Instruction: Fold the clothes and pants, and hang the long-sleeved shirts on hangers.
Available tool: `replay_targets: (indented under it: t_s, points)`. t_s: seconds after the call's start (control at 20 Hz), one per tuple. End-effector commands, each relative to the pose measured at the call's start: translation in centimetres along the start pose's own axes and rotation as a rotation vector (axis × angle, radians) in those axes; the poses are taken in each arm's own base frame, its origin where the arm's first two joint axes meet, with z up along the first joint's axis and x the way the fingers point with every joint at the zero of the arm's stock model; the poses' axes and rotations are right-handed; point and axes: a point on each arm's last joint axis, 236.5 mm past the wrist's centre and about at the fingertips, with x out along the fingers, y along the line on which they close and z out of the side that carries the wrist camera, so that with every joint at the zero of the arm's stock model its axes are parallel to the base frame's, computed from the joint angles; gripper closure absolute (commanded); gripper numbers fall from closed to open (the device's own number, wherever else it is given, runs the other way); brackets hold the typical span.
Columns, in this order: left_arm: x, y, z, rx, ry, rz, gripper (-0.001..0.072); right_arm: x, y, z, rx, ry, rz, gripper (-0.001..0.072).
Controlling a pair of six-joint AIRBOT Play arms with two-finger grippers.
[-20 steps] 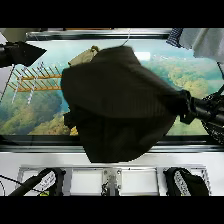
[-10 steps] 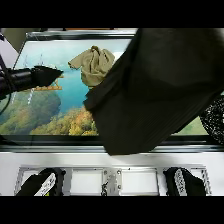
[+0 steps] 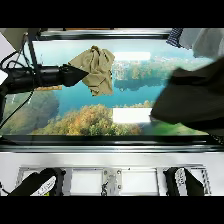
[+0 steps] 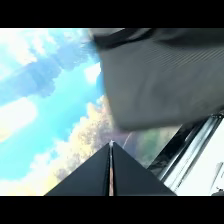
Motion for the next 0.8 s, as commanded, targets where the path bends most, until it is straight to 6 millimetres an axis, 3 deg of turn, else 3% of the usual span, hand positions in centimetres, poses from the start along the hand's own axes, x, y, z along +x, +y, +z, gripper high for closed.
replay_targets:
  t_s: [0.0,0.1,0.3,0.5,0.75]
  points:
    - [2.0,-1.0,0.7,0.025,0.033,-0.047,0.0693,0.1,-5.1,4.8,-0.059,-0.072,-0.155,0.0708]
    - [2.7,-1.0,0.6,0.027,0.057,-0.066,0.0693,0.0,-6.6,6.9,-0.070,-0.107,-0.196,0.0708]
    - [3.3,-0.7,-0.8,0.009,0.122,-0.095,0.0693,-1.3,-8.2,9.4,-0.087,-0.155,-0.247,0.0707]
    - [3.8,-0.5,-1.8,-0.006,0.163,-0.112,0.0693,-2.9,-9.3,10.5,-0.099,-0.181,-0.290,0.0707]
    - [3.8,-0.5,-1.7,-0.007,0.159,-0.110,0.0693,-4.4,-9.3,11.6,-0.107,-0.207,-0.307,0.0707]
